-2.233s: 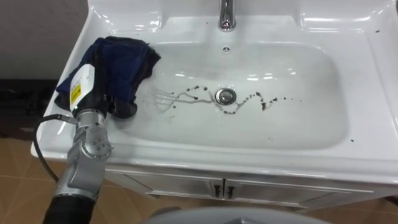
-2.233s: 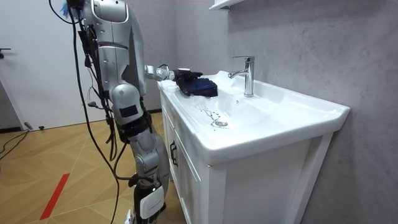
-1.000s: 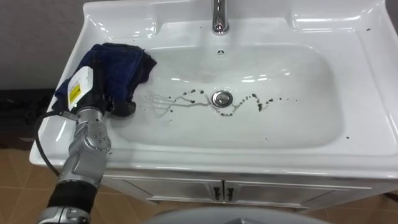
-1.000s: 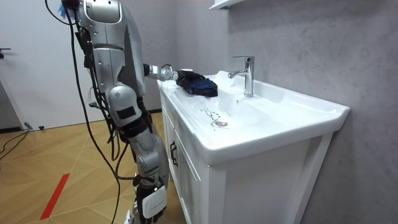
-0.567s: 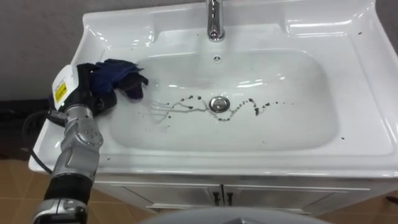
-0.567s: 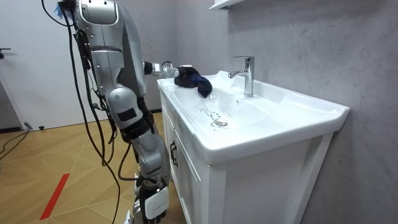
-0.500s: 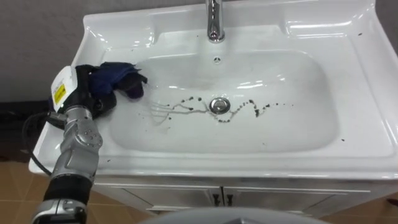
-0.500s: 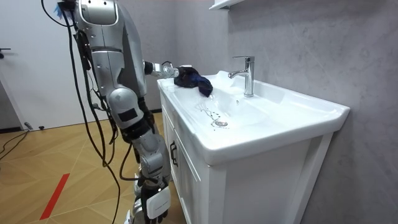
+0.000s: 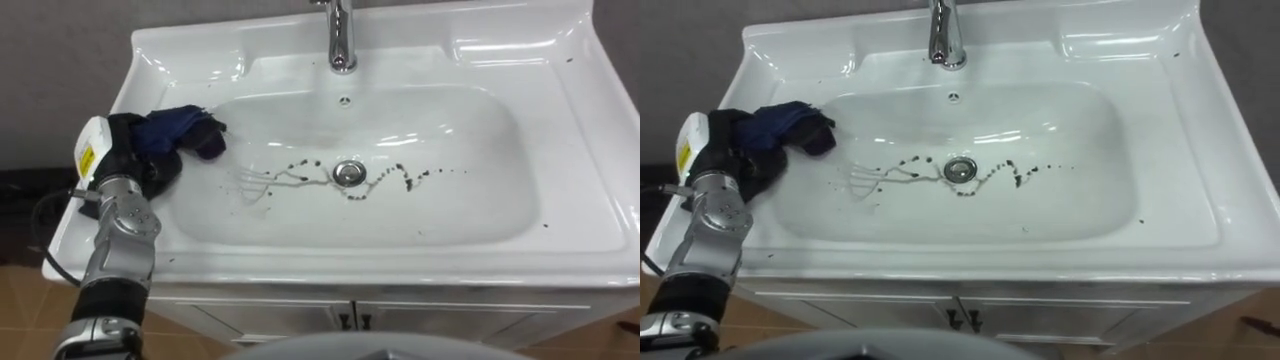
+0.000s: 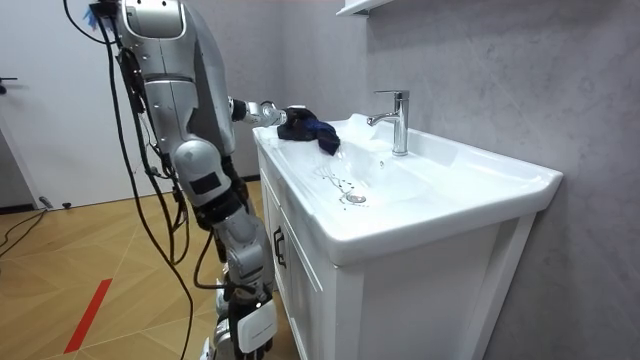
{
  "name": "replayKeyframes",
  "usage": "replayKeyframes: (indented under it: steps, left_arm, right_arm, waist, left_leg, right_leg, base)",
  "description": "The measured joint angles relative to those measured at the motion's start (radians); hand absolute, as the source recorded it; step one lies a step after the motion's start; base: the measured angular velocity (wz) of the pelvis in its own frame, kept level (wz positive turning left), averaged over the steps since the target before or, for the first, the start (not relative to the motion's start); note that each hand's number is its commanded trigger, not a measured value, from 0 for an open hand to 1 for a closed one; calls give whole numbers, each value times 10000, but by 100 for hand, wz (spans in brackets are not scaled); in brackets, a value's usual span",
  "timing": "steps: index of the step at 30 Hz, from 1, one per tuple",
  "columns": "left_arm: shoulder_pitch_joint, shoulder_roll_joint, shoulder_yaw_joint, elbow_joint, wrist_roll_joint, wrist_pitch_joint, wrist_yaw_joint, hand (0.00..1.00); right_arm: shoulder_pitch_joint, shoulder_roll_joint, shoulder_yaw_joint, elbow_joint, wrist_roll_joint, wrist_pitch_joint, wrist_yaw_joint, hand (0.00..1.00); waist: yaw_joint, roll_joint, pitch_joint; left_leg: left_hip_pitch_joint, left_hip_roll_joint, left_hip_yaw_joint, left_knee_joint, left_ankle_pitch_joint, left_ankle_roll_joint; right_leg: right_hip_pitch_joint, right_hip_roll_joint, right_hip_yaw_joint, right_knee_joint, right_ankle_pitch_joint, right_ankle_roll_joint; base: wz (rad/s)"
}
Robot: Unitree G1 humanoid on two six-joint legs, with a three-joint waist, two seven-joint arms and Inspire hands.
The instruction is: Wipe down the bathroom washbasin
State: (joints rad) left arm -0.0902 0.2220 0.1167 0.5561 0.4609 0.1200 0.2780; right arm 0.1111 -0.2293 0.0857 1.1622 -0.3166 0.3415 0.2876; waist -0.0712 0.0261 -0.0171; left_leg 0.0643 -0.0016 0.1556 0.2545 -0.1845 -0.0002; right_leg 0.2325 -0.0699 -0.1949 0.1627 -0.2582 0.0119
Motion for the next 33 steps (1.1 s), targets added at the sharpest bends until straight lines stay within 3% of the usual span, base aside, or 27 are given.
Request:
replayKeyframes:
  steps: [7, 11, 15, 23, 29, 33]
  left_arm:
    - [-153, -31, -114, -243, -396, -7, -167, 100]
    - [225, -40, -240, -1287, -789, 69, -316, 100]
    - [233, -36, -417, -1734, -866, 121, -466, 100]
    - [272, -43, -856, -2720, -1178, 187, -927, 100]
    - [307, -59, -1463, -4221, -1074, 244, -1163, 100]
    - [386, -65, -1638, -5079, -1032, 234, -1161, 100]
  right_arm:
    - [-252, -6, 45, 57, 65, -74, -25, 0]
    - [-235, -6, 31, 54, 44, -313, -108, 0]
    - [-231, -3, 160, 151, 160, -643, -133, 0]
    - [-194, 2, 320, 120, 188, -909, -9, 0]
    - [-215, 10, 317, 180, 214, -1217, 72, 0]
    - [-230, 13, 315, 360, 313, -1227, 62, 0]
  waist:
    - [198, -26, 4]
    - [194, -113, 57]
    - [243, -170, 124]
    - [257, -118, 221]
    - [218, -122, 210]
    - [204, -97, 183]
  left_leg:
    - [-69, -40, -89, 7, 0, 1]
    - [-322, -90, -277, 61, 0, 1]
    - [-557, -101, -311, 214, -5, 6]
    - [-900, -106, -514, 383, -12, 16]
    - [-1109, -110, -520, 503, -50, 62]
    - [-1063, -106, -513, 464, -49, 61]
  right_leg:
    - [32, -3, -72, -93, 1, 2]
    - [-50, -12, -284, -109, 3, 3]
    - [-118, -20, -481, -112, 2, 4]
    - [-284, 8, -712, -116, -2, 7]
    - [-431, -9, -789, -81, -9, 29]
    - [-420, -14, -808, -52, -9, 29]
  base:
    - [5]
    - [18]
    - [15]
    - [10]
    - [1]
    - [0]
